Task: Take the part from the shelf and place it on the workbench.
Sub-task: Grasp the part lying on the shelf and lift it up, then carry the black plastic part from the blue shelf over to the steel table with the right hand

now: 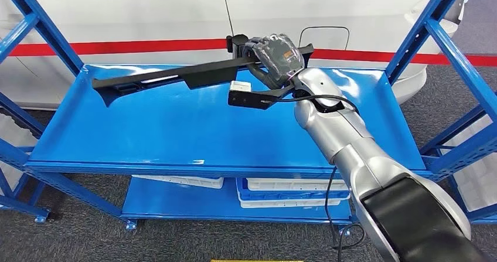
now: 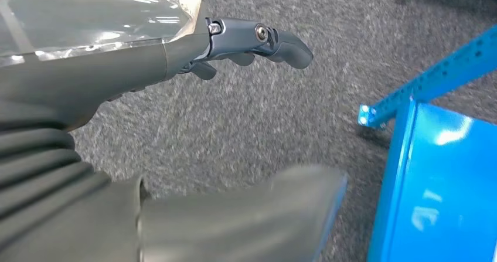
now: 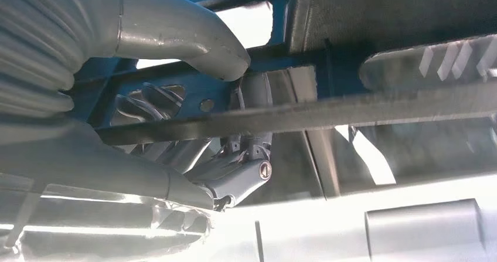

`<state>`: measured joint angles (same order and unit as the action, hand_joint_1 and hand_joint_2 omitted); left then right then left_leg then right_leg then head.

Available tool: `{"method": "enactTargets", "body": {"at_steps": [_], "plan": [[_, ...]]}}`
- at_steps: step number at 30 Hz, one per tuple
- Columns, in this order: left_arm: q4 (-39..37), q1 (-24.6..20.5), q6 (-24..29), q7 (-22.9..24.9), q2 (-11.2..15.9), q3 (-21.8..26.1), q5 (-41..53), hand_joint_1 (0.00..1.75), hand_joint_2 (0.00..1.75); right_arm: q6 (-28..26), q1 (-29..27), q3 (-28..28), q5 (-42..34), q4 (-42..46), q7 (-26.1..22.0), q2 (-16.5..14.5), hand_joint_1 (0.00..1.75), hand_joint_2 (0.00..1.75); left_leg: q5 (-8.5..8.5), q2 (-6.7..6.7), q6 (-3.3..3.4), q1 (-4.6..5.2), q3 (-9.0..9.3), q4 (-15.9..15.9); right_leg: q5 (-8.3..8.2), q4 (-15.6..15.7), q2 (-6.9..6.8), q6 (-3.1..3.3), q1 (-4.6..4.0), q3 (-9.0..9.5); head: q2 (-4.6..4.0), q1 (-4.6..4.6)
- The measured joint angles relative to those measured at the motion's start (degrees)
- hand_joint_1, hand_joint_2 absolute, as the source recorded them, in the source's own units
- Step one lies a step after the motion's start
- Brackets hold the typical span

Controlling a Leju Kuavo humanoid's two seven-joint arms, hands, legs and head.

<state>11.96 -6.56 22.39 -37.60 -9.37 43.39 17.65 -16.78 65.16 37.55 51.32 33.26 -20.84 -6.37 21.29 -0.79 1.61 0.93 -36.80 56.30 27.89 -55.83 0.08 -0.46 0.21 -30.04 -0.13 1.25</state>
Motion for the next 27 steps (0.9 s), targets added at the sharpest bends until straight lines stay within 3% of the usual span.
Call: {"method": "enactTargets", "body": {"at_steps": [4, 11, 19, 24, 26, 27], "plan": [[-0.01, 0.11, 0.75, 0.84, 0.0, 0.01, -0.25, 0.0, 1.75, 0.1, -0.91, -0.37, -1.17, 6.07, 0.0, 1.58, 1.75, 1.75, 0.18, -0.1, 0.28, 0.03, -0.03, 0.0, 0.02, 0.41, -0.07, 0.02, 0.03, 0.18, 0.0, -0.07], [-0.02, 0.08, 0.58, 8.31, 0.14, 0.57, -0.81, 0.0, 1.75, 0.79, -3.09, -0.5, -3.08, 15.01, 0.68, 4.71, 1.75, 1.75, 0.2, -0.12, 0.7, 0.15, 0.01, 0.0, -0.09, 0.7, -0.09, -0.24, 0.19, 0.01, 0.0, -0.04], [-0.02, -0.35, -1.37, 11.54, 0.41, 0.18, 1.53, 0.0, 1.75, -0.69, -5.68, -0.75, -4.95, 17.49, 0.88, 6.99, 1.75, 1.75, 0.35, -0.09, 0.98, 0.27, 0.05, 0.2, -0.24, 0.84, -0.1, -0.99, 0.61, 0.36, 0.0, -0.02], [-0.02, -0.64, -1.78, 12.0, 0.62, -0.21, 2.07, 0.0, 1.75, -0.91, -6.58, -0.94, -5.16, 17.62, 0.88, 7.61, 1.75, 1.75, 0.46, -0.03, 1.68, 0.34, 0.07, 0.33, -0.25, 0.87, -0.07, -1.57, 0.87, 0.48, 0.0, -0.01], [-0.01, -0.79, -2.07, 11.99, 0.63, -0.52, 2.46, 0.0, 1.75, -0.91, -6.69, -1.06, -5.29, 17.75, 0.88, 7.89, 1.75, 1.75, 0.11, 0.15, 2.17, 0.04, 0.32, -0.15, 0.94, -0.87, -0.05, -1.62, 0.83, -0.3, 0.0, -0.05], [0.0, -0.87, -2.24, 11.99, 0.64, -0.7, 2.64, 0.0, 1.75, -0.92, -6.78, -1.12, -5.39, 17.79, 0.88, 8.1, 1.75, 1.75, -0.04, 0.22, 2.37, -0.13, 0.43, -0.39, 2.32, -3.35, -0.04, -1.39, 0.79, -1.46, 0.0, -0.09]]}}
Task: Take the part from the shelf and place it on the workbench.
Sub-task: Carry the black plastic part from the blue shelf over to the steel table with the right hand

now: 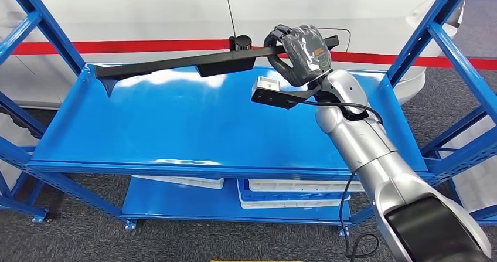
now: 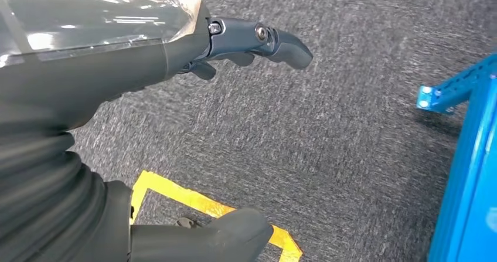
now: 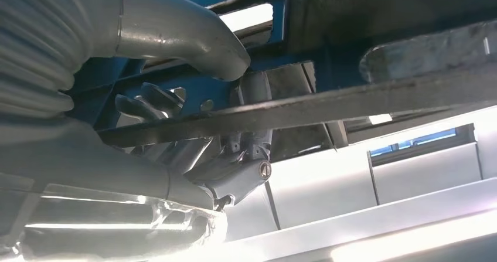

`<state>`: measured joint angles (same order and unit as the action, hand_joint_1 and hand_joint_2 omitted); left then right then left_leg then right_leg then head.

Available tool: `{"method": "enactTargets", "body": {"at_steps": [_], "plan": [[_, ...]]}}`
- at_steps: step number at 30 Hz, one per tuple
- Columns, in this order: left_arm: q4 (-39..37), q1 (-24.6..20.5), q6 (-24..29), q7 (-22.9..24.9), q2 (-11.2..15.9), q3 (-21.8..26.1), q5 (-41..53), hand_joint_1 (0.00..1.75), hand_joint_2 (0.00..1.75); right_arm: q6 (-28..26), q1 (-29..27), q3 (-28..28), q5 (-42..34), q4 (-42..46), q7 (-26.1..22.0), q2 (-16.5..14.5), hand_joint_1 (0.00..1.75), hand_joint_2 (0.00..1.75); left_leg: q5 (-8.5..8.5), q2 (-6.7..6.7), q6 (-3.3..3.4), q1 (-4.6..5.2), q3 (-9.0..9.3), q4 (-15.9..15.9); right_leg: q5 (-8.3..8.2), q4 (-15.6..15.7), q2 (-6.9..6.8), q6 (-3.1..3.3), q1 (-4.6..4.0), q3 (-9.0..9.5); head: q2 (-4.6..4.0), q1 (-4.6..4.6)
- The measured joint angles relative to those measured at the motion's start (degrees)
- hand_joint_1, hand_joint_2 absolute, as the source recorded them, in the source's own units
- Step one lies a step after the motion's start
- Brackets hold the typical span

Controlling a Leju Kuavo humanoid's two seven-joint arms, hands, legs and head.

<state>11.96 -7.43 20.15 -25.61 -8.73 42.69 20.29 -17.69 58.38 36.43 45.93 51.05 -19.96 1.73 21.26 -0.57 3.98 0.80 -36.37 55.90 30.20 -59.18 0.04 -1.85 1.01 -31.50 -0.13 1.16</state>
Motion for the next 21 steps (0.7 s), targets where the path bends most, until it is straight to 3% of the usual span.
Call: {"method": "enactTargets", "body": {"at_steps": [2, 4, 5, 7, 9, 10, 13, 14, 15, 17, 18, 19, 20, 21], "plan": [[0.0, -0.12, -0.25, 0.05, 0.02, -0.31, 0.33, 0.0, 1.75, -0.01, -0.54, -0.06, -0.2, 0.01, 0.05, 0.45, 1.75, 1.75, -0.1, 0.05, 0.15, -0.09, 0.03, -0.12, 3.5, -8.14, 0.01, 0.47, -0.03, -3.9, 0.0, -0.05], [0.0, -0.14, -0.2, 0.21, 0.04, -0.53, 0.61, 0.0, 1.75, -0.02, -1.57, -0.04, -0.31, 0.01, 0.14, 0.86, 1.75, 1.75, -0.11, 0.03, 0.13, -0.08, 0.01, -0.08, 4.85, -13.77, 0.0, 0.25, -0.04, -6.74, 0.0, -0.03], [0.0, -0.14, -0.11, 0.3, 0.04, -0.64, 0.7, 0.0, 1.75, -0.03, -2.07, -0.04, -0.34, 0.01, 0.17, 1.07, 1.75, 1.75, -0.14, 0.0, 0.09, -0.09, -0.03, 0.0, 4.04, -13.21, 0.0, -0.15, -0.05, -6.52, 0.0, -0.05], [0.01, -0.14, 0.21, 0.36, 0.05, -0.79, 0.68, 0.0, 1.75, -0.03, -2.64, -0.02, -0.36, 0.05, 0.17, 1.3, 1.75, 1.75, -0.18, -0.04, -0.11, -0.12, -0.24, 0.39, 0.79, -5.99, -0.02, -1.0, 0.12, -3.07, 0.0, -0.07], [0.02, -0.14, 0.7, 0.36, 0.13, -0.81, 0.59, 0.0, 1.75, -0.03, -2.78, 0.03, -0.39, 0.19, 0.17, 1.34, 1.75, 1.75, -0.27, -0.03, -0.65, -0.03, -0.67, 0.88, -1.9, 0.24, 0.17, -0.97, 0.06, 0.15, 0.0, -0.02], [0.02, -0.13, 0.96, 0.36, 0.16, -0.81, 0.48, 0.0, 1.75, -0.03, -2.8, 0.08, -0.4, 0.26, 0.17, 1.32, 1.75, 1.75, -0.35, -0.01, -0.98, 0.06, -0.89, 1.17, -2.42, 1.4, 0.29, -0.69, -0.04, 0.63, 0.0, 0.0], [0.02, 0.03, 1.73, 0.32, 0.26, -0.81, 0.17, 0.0, 1.75, 0.02, -2.85, 0.33, -0.39, 0.35, 0.17, 1.19, 1.75, 1.75, -0.42, -0.09, -1.91, -0.07, -1.6, 1.85, -3.08, 1.4, 0.36, 0.46, 0.09, -0.16, 0.0, 0.14], [0.02, 0.13, 1.89, 0.28, 0.3, -0.81, 0.14, 0.0, 1.75, 0.04, -2.81, 0.4, -0.39, 0.36, 0.17, 1.13, 1.75, 1.75, 0.62, -0.07, -2.3, -0.24, -2.12, 2.73, -3.44, 1.41, 0.29, 1.04, 0.26, -0.46, 0.0, 0.24], [0.02, 0.21, 1.98, 0.25, 0.33, -0.81, 0.13, 0.0, 1.75, 0.05, -2.75, 0.45, -0.39, 0.36, 0.18, 1.03, 1.75, 1.75, 2.52, -0.03, -2.74, -0.46, -2.96, 4.7, -3.86, 1.48, 0.21, 1.68, 0.41, -0.83, 0.0, 0.3], [0.02, 0.31, 2.1, 0.19, 0.33, -0.81, 0.13, 0.0, 1.75, 0.05, -2.72, 0.55, -0.39, 0.37, 0.19, 0.87, 1.75, 1.75, 7.77, 0.11, -3.63, -0.92, -5.25, 11.61, -4.58, 1.43, 0.04, 2.53, 0.26, -1.7, 0.0, 0.44], [0.02, 0.33, 2.12, 0.19, 0.33, -0.81, 0.13, 0.0, 1.75, 0.05, -2.78, 0.59, -0.38, 0.37, 0.19, 0.83, 1.75, 1.75, 9.71, 0.13, -3.97, -1.16, -6.2, 15.22, -4.89, 1.4, -0.04, 2.66, 0.16, -2.17, 0.0, 0.44], [0.02, 0.35, 2.14, 0.19, 0.33, -0.81, 0.13, 0.0, 1.75, 0.05, -2.85, 0.63, -0.38, 0.37, 0.19, 0.83, 1.75, 1.75, 10.62, 0.16, -4.2, -1.36, -6.5, 17.52, -5.21, 1.37, -0.09, 2.67, 0.09, -2.6, 0.0, 0.43], [0.02, 0.36, 2.15, 0.19, 0.33, -0.81, 0.13, 0.0, 1.75, 0.05, -2.92, 0.65, -0.38, 0.37, 0.19, 0.84, 1.75, 1.75, 10.49, 0.22, -4.34, -1.53, -5.84, 17.91, -5.52, 1.34, -0.12, 2.59, 0.06, -3.0, 0.0, 0.45], [0.02, 0.37, 2.16, 0.19, 0.33, -0.81, 0.13, 0.0, 1.75, 0.05, -2.97, 0.67, -0.38, 0.36, 0.19, 0.84, 1.75, 1.75, 9.56, 0.29, -4.39, -1.67, -4.17, 16.26, -5.79, 1.33, -0.13, 2.45, 0.05, -3.32, 0.0, 0.45]]}}
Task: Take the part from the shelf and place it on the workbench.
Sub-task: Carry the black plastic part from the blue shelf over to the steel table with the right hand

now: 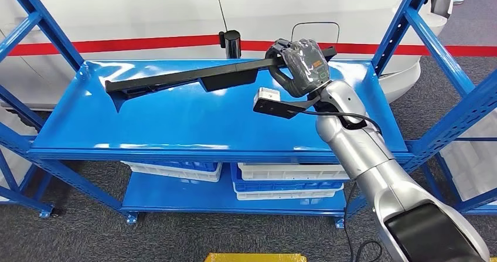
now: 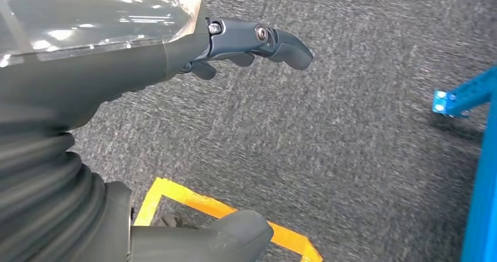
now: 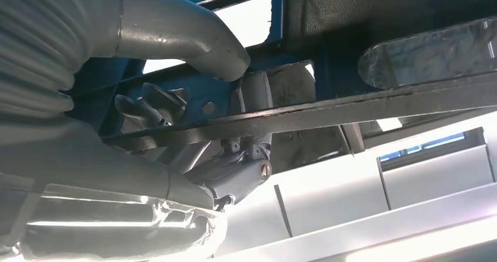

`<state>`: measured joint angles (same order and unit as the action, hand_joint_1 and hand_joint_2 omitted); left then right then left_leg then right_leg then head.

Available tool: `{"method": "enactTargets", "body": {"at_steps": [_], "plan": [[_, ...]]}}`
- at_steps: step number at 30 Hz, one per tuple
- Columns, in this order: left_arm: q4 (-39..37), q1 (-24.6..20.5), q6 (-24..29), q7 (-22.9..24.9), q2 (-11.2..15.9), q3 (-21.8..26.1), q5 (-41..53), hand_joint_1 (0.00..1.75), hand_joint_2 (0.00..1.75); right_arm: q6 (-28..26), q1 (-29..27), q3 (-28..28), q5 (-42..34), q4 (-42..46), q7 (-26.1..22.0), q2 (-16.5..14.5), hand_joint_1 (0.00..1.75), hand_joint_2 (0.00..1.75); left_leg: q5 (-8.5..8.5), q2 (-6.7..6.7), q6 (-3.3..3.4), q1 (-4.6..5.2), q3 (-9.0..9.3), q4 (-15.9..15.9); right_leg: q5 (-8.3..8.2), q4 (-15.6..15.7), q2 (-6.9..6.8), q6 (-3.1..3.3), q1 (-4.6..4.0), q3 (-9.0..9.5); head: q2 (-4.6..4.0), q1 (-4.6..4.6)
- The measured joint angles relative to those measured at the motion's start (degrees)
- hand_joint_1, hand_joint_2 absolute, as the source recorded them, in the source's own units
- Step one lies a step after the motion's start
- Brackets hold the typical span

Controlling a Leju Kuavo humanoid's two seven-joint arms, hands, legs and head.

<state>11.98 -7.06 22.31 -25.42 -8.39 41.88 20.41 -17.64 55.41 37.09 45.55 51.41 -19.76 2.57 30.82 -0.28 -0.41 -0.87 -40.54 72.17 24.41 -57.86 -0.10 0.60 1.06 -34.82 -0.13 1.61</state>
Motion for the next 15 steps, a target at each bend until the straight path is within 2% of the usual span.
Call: {"method": "enactTargets", "body": {"at_steps": [2, 3, 4, 7, 8, 9, 10, 12, 13, 15], "plan": [[0.0, -0.04, -0.02, -0.02, 0.01, 0.0, 0.0, 0.0, 1.75, 0.0, 0.05, -0.03, 0.0, 0.03, 0.01, 0.01, 1.75, 1.75, -2.07, 0.09, 0.13, -0.18, 5.85, -7.98, -0.48, -0.05, -0.02, -0.46, -0.06, -0.41, 0.0, -0.01], [0.0, -0.07, -0.04, -0.04, 0.0, 0.0, 0.0, 0.0, 1.75, 0.0, 0.13, -0.04, 0.01, 0.05, 0.04, 0.01, 1.75, 1.75, -2.73, 0.04, 0.38, -0.09, 8.04, -11.22, -0.73, -0.05, -0.06, -0.82, -0.11, -0.51, 0.0, -0.06], [0.0, -0.09, -0.09, -0.09, 0.0, 0.0, 0.0, 0.0, 1.75, 0.0, 0.21, -0.05, 0.01, 0.1, 0.08, 0.01, 1.75, 1.75, -2.99, -0.03, 0.65, 0.07, 9.45, -13.46, -0.99, -0.06, -0.1, -1.2, -0.16, -0.6, 0.0, -0.04], [0.0, -0.09, -0.25, -0.28, -0.01, 0.0, 0.0, 0.0, 1.75, -0.01, 0.24, -0.04, -0.01, 0.17, 0.14, 0.06, 1.75, 1.75, -3.8, -0.07, 1.77, 0.45, 9.1, -14.25, -1.69, 0.01, -0.17, -2.35, -0.16, -0.97, 0.0, -0.03], [0.0, -0.09, -0.26, -0.35, -0.02, 0.0, 0.0, 0.0, 1.75, -0.01, 0.22, -0.04, -0.02, 0.17, 0.14, 0.14, 1.75, 1.75, -4.33, 0.01, 2.25, 0.43, 8.84, -14.53, -1.27, -0.36, -0.14, -2.51, -0.2, -1.4, 0.0, -0.09], [0.0, -0.09, -0.27, -0.42, -0.02, 0.01, 0.0, 0.0, 1.75, 0.0, 0.22, -0.04, -0.03, 0.17, 0.14, 0.25, 1.75, 1.75, -4.97, 0.11, 2.85, 0.38, 8.42, -14.82, 0.06, -1.77, -0.11, -2.39, -0.25, -2.13, 0.0, -0.14], [0.0, -0.09, -0.26, -0.46, -0.02, 0.01, 0.0, 0.0, 1.75, 0.01, 0.22, -0.04, -0.04, 0.17, 0.14, 0.38, 1.75, 1.75, -5.6, 0.21, 3.29, 0.33, 7.87, -15.0, 2.2, -4.46, -0.09, -2.04, -0.3, -3.22, 0.0, -0.17], [0.0, -0.08, -0.27, -0.51, 0.01, 0.01, 0.0, 0.0, 1.75, 0.02, 0.14, -0.02, -0.04, 0.17, 0.15, 0.54, 1.75, 1.75, -6.7, 0.22, 3.76, 0.56, 6.37, -14.97, 6.79, -12.03, -0.06, -1.41, -0.32, -5.51, 0.0, -0.24], [0.0, -0.07, -0.27, -0.52, 0.01, 0.0, 0.0, 0.0, 1.75, 0.02, 0.07, -0.01, -0.03, 0.17, 0.16, 0.6, 1.75, 1.75, -7.13, 0.21, 3.81, 0.65, 5.78, -14.94, 8.1, -14.96, -0.06, -1.37, -0.32, -6.24, 0.0, -0.25], [0.0, -0.06, -0.28, -0.52, 0.0, 0.0, 0.0, 0.0, 1.75, 0.02, -0.01, 0.0, -0.02, 0.17, 0.16, 0.64, 1.75, 1.75, -7.58, 0.2, 3.84, 0.73, 5.18, -14.9, 8.9, -17.36, -0.06, -1.52, -0.33, -6.69, 0.0, -0.28]]}}
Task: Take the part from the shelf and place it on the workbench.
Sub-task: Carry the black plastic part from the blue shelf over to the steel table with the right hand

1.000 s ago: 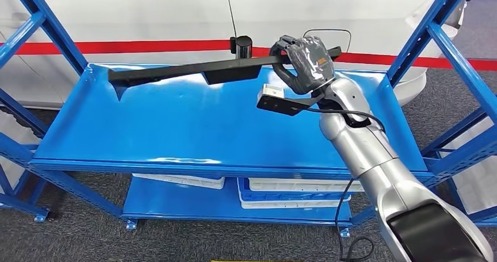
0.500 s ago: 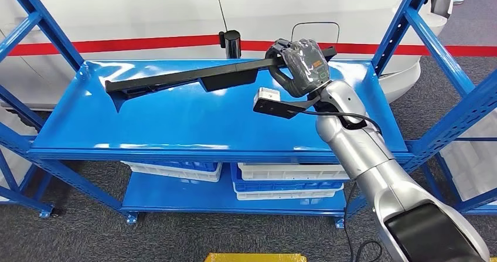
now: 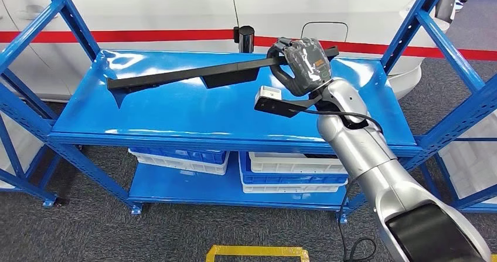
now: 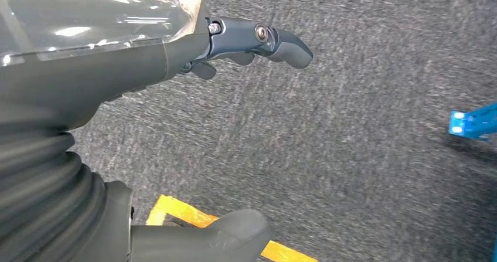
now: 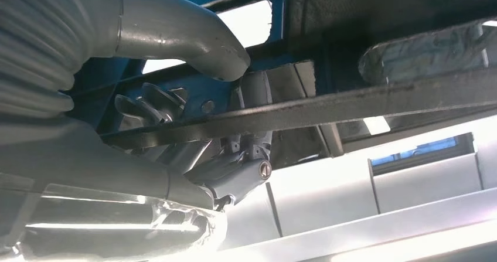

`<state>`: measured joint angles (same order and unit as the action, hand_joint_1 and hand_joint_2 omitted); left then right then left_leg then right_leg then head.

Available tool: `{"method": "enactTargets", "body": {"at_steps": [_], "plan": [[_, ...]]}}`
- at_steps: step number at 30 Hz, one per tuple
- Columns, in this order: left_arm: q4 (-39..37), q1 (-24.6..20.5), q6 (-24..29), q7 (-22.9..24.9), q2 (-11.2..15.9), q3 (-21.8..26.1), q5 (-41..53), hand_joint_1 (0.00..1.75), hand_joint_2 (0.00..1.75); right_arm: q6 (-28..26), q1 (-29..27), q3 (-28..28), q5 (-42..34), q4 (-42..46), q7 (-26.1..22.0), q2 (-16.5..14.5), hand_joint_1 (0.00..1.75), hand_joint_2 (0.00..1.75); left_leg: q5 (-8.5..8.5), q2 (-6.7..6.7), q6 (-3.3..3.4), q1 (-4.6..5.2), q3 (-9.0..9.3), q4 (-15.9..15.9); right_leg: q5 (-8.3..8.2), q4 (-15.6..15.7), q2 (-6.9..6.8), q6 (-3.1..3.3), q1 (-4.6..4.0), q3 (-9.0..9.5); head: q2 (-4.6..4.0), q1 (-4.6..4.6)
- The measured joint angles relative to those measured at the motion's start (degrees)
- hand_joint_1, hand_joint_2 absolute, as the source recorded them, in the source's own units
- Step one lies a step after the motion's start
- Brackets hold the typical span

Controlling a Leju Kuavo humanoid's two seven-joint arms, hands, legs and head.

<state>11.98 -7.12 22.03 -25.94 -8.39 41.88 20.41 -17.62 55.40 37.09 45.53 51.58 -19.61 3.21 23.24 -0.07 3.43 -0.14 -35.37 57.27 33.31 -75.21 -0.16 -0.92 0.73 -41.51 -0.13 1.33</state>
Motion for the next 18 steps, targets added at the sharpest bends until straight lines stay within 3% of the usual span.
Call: {"method": "enactTargets", "body": {"at_steps": [5, 6, 7, 9, 11, 13, 14, 15, 16, 18], "plan": [[0.0, 0.01, 0.0, 0.0, -0.01, 0.0, 0.0, 0.0, 1.75, 0.0, -0.02, 0.0, 0.0, 0.0, 0.0, 0.01, 1.75, 1.75, -0.09, 0.0, 0.0, 0.02, -0.13, 0.0, -0.05, -0.08, 0.0, -0.07, 0.0, 0.11, 0.0, 0.01], [0.0, 0.01, -0.02, -0.01, -0.02, 0.0, 0.0, 0.0, 1.75, 0.01, -0.05, 0.01, 0.0, 0.0, 0.0, 0.02, 1.75, 1.75, -0.39, -0.02, -0.03, 0.06, -0.51, 0.02, -0.57, 0.69, 0.0, -0.31, -0.03, 0.98, 0.0, 0.01], [0.0, 0.02, -0.05, -0.01, -0.04, 0.01, 0.0, 0.0, 1.75, 0.01, -0.09, 0.01, 0.01, 0.0, 0.0, 0.04, 1.75, 1.75, -0.75, -0.05, -0.08, 0.11, -0.98, 0.03, -1.32, 2.05, 0.0, -0.6, -0.07, 2.28, 0.0, 0.01], [0.0, 0.04, -0.24, -0.05, -0.07, 0.0, 0.0, 0.0, 1.75, 0.01, -0.05, 0.01, 0.04, 0.01, 0.0, 0.09, 1.75, 1.75, -2.21, -0.1, -0.6, 0.25, -2.31, 0.09, -3.27, 10.6, 0.03, -0.74, -0.37, 8.27, 0.0, -0.03], [0.0, 0.12, -0.54, -0.13, -0.05, 0.0, 0.0, 0.0, 1.75, -0.03, -0.03, 0.24, 0.32, -0.01, -0.01, 0.01, 1.75, 1.75, 2.88, -0.12, -2.5, -0.18, -5.37, 7.29, -5.86, 17.72, -0.1, 0.88, -0.3, 10.78, 0.0, 0.08], [0.0, 0.2, -0.69, -0.17, -0.01, 0.0, 0.0, 0.0, 1.75, -0.07, -0.16, 0.54, 0.59, -0.02, -0.02, -0.08, 1.75, 1.75, 8.12, -0.1, -4.28, -0.98, -7.18, 15.52, -8.33, 18.45, -0.27, 2.02, 0.01, 8.57, -0.01, 0.22], [0.0, 0.19, -0.68, -0.17, 0.0, 0.0, 0.0, 0.0, 1.75, -0.07, -0.19, 0.6, 0.61, -0.02, -0.02, -0.07, 1.75, 1.75, 7.11, -0.08, -4.53, -1.25, -6.12, 15.7, -8.89, 18.36, -0.28, 1.83, 0.04, 7.79, -0.01, 0.24], [0.0, 0.19, -0.68, -0.17, 0.01, 0.0, 0.0, 0.0, 1.75, -0.06, -0.18, 0.66, 0.61, -0.02, -0.02, -0.05, 1.75, 1.75, 5.48, -0.06, -4.68, -1.53, -4.02, 13.93, -9.42, 18.22, -0.28, 1.59, 0.09, 7.05, -0.01, 0.23], [0.0, 0.17, -0.68, -0.17, 0.01, 0.0, 0.0, 0.0, 1.75, -0.06, -0.14, 0.7, 0.61, -0.01, -0.02, -0.03, 1.75, 1.75, 4.37, -0.05, -4.77, -1.76, -1.39, 10.93, -9.84, 18.03, -0.28, 1.3, 0.14, 6.46, -0.01, 0.25], [0.01, 0.09, -0.68, -0.18, 0.03, 0.0, 0.0, 0.0, 1.75, -0.04, 0.01, 0.68, 0.61, 0.08, -0.01, 0.03, 1.75, 1.75, 4.35, -0.19, -4.63, -1.74, 3.53, 4.2, -10.5, 17.68, -0.3, 0.57, 0.06, 5.57, 0.0, 0.21]]}}
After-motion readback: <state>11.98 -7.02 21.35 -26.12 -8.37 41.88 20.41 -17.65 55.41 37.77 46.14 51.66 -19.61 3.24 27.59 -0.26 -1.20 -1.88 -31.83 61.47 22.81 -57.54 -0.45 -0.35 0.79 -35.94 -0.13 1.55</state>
